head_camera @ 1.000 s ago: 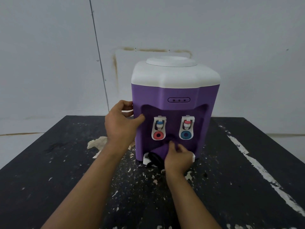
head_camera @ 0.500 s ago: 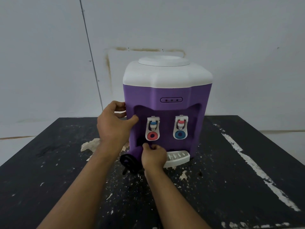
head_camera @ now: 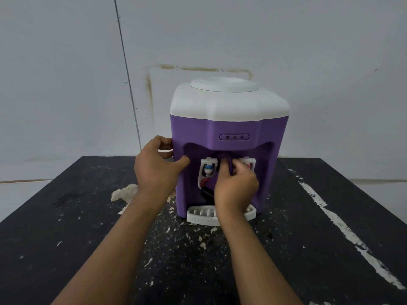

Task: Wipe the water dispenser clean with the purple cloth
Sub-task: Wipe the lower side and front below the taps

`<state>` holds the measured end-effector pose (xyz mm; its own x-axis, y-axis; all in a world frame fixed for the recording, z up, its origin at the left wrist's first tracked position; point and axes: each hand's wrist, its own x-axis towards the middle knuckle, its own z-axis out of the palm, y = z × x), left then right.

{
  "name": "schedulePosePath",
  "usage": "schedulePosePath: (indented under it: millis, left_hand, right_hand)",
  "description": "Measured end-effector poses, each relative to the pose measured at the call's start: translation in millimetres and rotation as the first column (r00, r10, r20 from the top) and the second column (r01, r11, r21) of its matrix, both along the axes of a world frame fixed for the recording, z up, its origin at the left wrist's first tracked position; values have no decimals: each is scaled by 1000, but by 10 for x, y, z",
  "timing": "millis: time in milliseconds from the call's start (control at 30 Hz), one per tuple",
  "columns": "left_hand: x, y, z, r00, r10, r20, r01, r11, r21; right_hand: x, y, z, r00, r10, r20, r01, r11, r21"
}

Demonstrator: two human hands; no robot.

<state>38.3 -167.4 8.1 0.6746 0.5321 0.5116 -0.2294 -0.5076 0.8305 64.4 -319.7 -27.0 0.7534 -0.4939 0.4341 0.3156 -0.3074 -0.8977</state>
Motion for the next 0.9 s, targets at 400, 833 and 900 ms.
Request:
schedulePosePath:
  millis: [400,833,900]
  left_hand:
    - [-7,57,33,1000,-4,-30,4,1000,20]
    - [-11,6,9,1000,17,-22,-16,1000,11]
    - [-9,10,12,1000,14,-26,-14,1000,15]
  right_hand:
    - [-122,465,225,940,-5,341,162,885,-436]
    - [-3,190,101,981,-92,172,111,988,-104]
    - [-29,268,99,958,-99,270,174,947,-269]
